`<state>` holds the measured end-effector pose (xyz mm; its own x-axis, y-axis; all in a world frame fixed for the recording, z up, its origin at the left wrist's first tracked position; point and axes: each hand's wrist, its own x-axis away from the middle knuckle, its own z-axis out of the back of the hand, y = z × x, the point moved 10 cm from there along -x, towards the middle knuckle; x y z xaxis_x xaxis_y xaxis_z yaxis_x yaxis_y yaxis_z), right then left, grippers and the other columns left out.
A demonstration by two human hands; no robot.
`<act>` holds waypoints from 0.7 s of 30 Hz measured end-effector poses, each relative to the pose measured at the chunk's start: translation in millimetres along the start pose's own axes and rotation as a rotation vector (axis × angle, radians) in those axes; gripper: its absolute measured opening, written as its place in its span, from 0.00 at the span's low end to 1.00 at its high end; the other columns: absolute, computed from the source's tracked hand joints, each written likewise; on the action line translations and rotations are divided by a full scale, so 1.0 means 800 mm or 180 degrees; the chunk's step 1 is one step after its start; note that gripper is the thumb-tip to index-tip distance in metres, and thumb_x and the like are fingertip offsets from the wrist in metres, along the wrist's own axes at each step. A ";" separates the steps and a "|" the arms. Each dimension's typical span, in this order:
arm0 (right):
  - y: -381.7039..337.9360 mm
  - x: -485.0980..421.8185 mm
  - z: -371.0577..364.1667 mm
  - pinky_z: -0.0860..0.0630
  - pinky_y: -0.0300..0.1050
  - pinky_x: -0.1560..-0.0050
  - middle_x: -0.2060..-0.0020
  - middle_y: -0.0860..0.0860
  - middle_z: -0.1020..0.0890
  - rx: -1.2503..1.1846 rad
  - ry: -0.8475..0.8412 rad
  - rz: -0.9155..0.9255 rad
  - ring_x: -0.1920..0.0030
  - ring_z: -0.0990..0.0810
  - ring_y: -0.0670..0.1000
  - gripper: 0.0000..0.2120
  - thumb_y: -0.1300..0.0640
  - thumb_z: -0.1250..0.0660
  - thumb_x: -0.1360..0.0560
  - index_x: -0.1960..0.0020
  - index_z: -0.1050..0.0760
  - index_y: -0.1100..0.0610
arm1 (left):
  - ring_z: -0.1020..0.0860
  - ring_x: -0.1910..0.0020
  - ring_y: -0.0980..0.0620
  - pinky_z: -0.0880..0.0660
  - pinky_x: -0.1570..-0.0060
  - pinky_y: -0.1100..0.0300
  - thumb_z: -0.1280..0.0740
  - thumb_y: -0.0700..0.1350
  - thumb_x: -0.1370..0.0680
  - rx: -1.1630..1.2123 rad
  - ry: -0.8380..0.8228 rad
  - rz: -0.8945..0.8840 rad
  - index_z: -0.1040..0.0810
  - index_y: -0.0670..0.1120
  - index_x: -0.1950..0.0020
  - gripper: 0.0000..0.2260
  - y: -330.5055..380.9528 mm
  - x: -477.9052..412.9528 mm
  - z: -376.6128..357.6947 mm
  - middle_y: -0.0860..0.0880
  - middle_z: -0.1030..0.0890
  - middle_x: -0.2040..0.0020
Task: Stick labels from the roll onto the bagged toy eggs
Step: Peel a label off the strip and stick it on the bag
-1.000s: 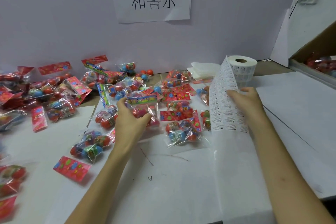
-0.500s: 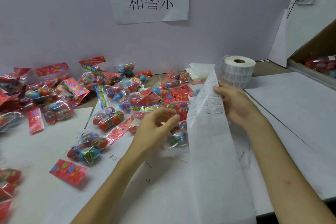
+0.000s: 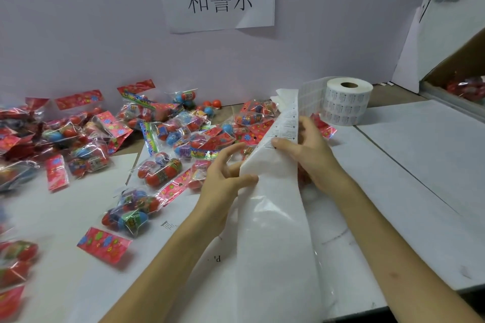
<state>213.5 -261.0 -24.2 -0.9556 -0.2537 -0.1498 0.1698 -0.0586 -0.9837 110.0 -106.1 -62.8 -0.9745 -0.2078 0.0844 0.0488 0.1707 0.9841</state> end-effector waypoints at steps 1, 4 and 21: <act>-0.011 0.002 0.008 0.20 0.46 0.43 0.40 0.53 0.20 0.0301 0.0289 0.0295 0.42 0.19 0.54 0.27 0.60 0.22 0.28 0.34 0.30 0.56 | 0.13 0.51 0.43 0.15 0.55 0.48 0.31 0.27 0.25 0.0051 0.0004 0.0001 0.27 0.55 0.29 0.31 0.001 -0.001 0.001 0.48 0.12 0.47; -0.046 0.019 0.021 0.24 0.37 0.49 0.42 0.53 0.25 0.0898 0.0917 0.1209 0.47 0.24 0.52 0.37 0.57 0.18 0.33 0.30 0.33 0.54 | 0.13 0.51 0.44 0.15 0.56 0.49 0.32 0.26 0.25 0.0155 -0.0021 0.0018 0.27 0.57 0.30 0.33 0.001 -0.002 0.001 0.48 0.12 0.47; -0.068 0.032 -0.025 0.29 0.63 0.41 0.53 0.46 0.21 0.1844 -0.0035 0.1784 0.46 0.23 0.53 0.11 0.53 0.18 0.34 0.55 0.16 0.51 | 0.15 0.50 0.40 0.17 0.54 0.48 0.38 0.27 0.24 0.0431 -0.0302 0.0193 0.24 0.58 0.29 0.32 -0.006 -0.003 -0.005 0.45 0.14 0.42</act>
<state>174.9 -245.4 23.7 -0.6894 -0.4032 -0.6018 0.7241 -0.4102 -0.5545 112.8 -110.6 -67.1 -0.9873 -0.1025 0.1215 0.0844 0.3096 0.9471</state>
